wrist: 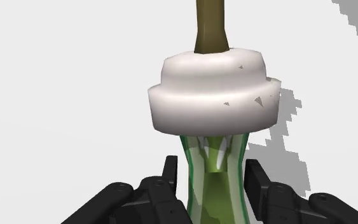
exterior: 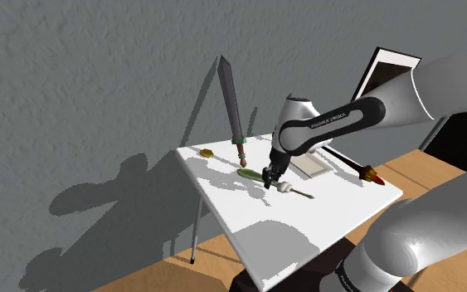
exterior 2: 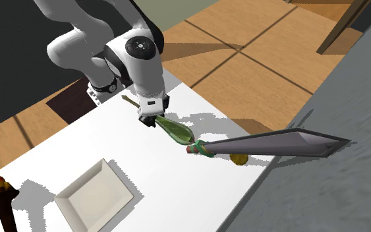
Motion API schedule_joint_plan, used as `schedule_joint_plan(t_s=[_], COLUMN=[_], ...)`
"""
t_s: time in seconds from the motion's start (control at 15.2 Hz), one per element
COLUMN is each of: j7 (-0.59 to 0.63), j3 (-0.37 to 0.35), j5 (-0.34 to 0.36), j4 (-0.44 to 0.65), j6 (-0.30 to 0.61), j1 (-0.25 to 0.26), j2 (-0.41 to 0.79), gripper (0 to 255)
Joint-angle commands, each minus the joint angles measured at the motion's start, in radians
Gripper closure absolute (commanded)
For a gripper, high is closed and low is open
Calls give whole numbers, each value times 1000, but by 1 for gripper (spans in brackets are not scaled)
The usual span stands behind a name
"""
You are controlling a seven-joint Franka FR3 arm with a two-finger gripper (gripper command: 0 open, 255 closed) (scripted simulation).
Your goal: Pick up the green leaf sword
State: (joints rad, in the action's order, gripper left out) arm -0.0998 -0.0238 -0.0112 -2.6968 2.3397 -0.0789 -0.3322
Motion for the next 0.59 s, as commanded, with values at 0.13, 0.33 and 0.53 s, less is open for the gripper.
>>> schedule_joint_plan(t_s=[0.13, 0.33, 0.53], j7=[-2, -2, -2], j3=[2, 2, 2], j5=[0, 0, 0], j4=[26, 48, 56], j6=[-71, -120, -138], j1=[0, 0, 0], j2=[-44, -72, -82], gripper=[255, 255, 255])
